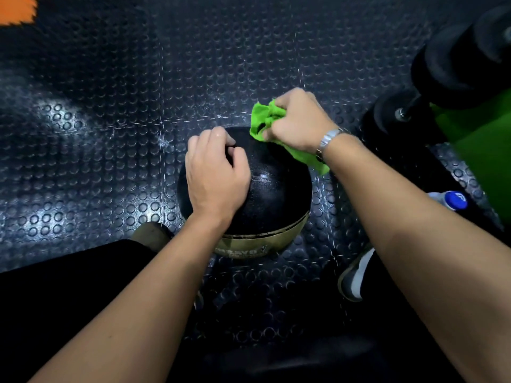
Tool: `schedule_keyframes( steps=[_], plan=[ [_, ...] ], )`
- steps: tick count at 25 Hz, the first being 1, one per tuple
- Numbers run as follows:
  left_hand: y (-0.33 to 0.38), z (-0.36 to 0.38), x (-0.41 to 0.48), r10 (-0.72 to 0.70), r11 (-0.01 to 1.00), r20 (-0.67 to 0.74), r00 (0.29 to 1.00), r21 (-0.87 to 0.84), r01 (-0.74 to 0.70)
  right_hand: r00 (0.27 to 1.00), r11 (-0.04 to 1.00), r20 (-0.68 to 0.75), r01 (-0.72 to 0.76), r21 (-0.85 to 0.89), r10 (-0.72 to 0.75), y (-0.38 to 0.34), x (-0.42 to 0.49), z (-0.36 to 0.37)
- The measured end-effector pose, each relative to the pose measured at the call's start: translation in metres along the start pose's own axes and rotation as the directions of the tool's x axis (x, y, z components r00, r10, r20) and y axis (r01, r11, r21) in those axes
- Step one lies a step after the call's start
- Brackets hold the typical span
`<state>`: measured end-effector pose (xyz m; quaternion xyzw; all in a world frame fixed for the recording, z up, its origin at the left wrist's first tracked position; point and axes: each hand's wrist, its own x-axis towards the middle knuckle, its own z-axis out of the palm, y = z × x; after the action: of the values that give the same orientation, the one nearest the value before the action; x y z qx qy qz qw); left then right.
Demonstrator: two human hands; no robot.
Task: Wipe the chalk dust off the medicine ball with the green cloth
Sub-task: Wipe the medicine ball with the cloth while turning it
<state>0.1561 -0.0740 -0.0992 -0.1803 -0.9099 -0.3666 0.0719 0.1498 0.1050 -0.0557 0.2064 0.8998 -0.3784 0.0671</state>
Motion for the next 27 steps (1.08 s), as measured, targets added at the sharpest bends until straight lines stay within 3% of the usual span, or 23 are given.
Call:
schedule_keyframes(
  steps=[2,6,10,14,17,19,21,23,25,27],
  plan=[
    [0.001,0.001,0.001,0.006,1.000,0.003,1.000,0.008,-0.006,0.999,1.000,-0.050,0.001,-0.027,-0.002,-0.012,0.004,0.007],
    [-0.010,-0.003,0.004,-0.017,1.000,-0.031,0.999,0.006,0.017,0.993,0.982,-0.040,0.114,0.148,-0.109,0.004,-0.020,0.020],
    [-0.010,-0.001,0.005,0.027,1.000,-0.009,1.000,0.001,-0.027,0.974,0.983,-0.210,-0.046,0.176,0.083,0.020,-0.008,0.020],
    [-0.013,-0.001,0.008,0.019,1.000,-0.032,0.999,0.011,-0.018,0.964,0.967,-0.245,0.156,0.199,-0.105,0.020,-0.034,0.037],
    [-0.013,-0.002,0.006,0.025,0.999,-0.020,0.999,-0.021,-0.025,0.948,0.941,-0.308,0.035,0.336,0.075,0.044,-0.038,0.032],
    [-0.008,0.000,0.005,0.028,0.999,-0.009,1.000,-0.017,-0.028,0.934,0.954,-0.320,-0.061,0.295,0.159,0.042,-0.019,0.028],
    [-0.005,0.002,0.006,0.024,1.000,-0.020,1.000,0.016,-0.024,0.948,0.979,-0.317,0.042,0.197,0.023,0.026,-0.018,0.034],
    [-0.010,0.000,0.007,0.011,0.999,-0.028,1.000,0.039,-0.010,0.938,0.965,-0.334,0.164,0.206,-0.088,0.025,-0.039,0.044],
    [-0.016,-0.003,0.006,0.021,1.000,-0.028,0.999,0.022,-0.020,0.929,0.938,-0.370,0.128,0.321,-0.001,0.044,-0.054,0.048],
    [-0.016,-0.004,0.006,0.036,0.999,-0.019,0.999,0.004,-0.036,0.913,0.913,-0.373,-0.001,0.407,0.167,0.054,-0.039,0.045]
  ],
)
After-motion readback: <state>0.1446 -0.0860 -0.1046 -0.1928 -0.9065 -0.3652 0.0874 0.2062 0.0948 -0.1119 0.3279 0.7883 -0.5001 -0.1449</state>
